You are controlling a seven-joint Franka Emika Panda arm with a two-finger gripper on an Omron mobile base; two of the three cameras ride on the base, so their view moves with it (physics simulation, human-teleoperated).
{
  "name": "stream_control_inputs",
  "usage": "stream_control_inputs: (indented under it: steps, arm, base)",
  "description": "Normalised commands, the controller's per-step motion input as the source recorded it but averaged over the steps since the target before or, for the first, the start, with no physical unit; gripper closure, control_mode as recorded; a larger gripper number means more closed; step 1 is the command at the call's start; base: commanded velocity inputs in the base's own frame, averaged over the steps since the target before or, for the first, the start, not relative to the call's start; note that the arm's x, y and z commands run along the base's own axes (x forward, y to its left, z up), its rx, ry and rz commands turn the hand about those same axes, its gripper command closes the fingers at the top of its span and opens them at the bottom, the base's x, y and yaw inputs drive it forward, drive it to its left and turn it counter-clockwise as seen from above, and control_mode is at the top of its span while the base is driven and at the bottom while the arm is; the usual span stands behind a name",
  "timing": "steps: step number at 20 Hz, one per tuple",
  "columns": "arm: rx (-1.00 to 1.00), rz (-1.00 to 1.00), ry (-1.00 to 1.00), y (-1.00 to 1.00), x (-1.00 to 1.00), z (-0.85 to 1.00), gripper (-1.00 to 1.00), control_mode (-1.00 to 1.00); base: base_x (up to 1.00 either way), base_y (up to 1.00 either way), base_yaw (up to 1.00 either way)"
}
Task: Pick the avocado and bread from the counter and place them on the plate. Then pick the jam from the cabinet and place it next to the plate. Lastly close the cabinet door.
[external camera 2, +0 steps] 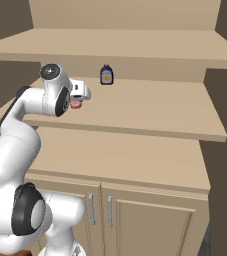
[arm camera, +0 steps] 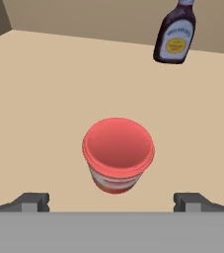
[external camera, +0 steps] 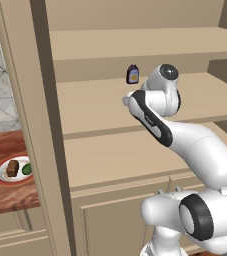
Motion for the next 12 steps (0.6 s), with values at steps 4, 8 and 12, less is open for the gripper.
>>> stream_control_inputs:
  steps: [4,8,12]
  arm:
    - [0.0,0.0,0.0,0.0,0.15,-0.04,-1.0,-1.0]
    - [0.0,0.0,0.0,0.0,0.13,-0.02,-1.0,-1.0]
    - [0.0,0.0,0.0,0.0,0.1,-0.07,-1.0,-1.0]
  base:
    - [0.0,0.0,0.0]
    - [0.0,0.0,0.0]
    - [0.0,0.0,0.0]
